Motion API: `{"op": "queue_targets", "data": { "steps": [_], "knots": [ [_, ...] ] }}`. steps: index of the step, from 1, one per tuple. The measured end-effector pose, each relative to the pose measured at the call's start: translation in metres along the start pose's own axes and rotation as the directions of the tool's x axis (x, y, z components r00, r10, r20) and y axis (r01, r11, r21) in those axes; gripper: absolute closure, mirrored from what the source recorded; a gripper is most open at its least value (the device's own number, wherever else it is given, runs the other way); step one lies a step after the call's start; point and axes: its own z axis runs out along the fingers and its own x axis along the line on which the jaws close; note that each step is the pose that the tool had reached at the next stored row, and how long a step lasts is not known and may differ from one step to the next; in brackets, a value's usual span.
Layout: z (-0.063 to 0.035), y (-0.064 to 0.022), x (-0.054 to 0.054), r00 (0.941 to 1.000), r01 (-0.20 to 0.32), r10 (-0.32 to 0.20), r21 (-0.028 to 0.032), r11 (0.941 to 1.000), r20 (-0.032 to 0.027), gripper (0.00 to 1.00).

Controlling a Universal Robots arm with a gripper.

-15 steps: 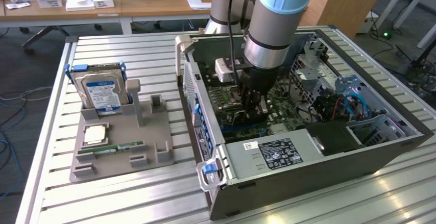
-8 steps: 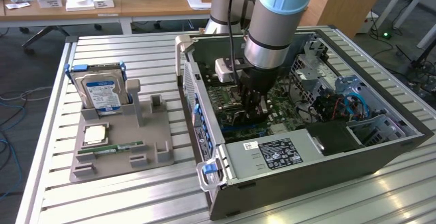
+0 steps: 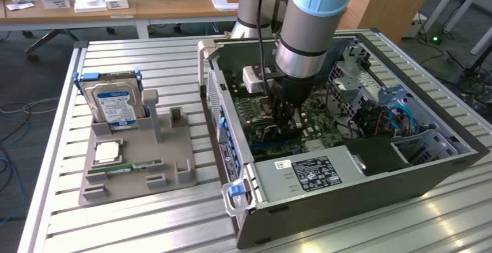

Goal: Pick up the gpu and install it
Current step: 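Insert the gpu into the slot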

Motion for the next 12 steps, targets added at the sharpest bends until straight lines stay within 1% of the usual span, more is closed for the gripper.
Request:
{"op": "queue_targets", "data": {
  "steps": [12],
  "knots": [
    [0.0, 0.0003, -0.0006, 1.0, 0.0, 0.0, 0.0, 1.0, 0.0, 0.74]
  ]
}}
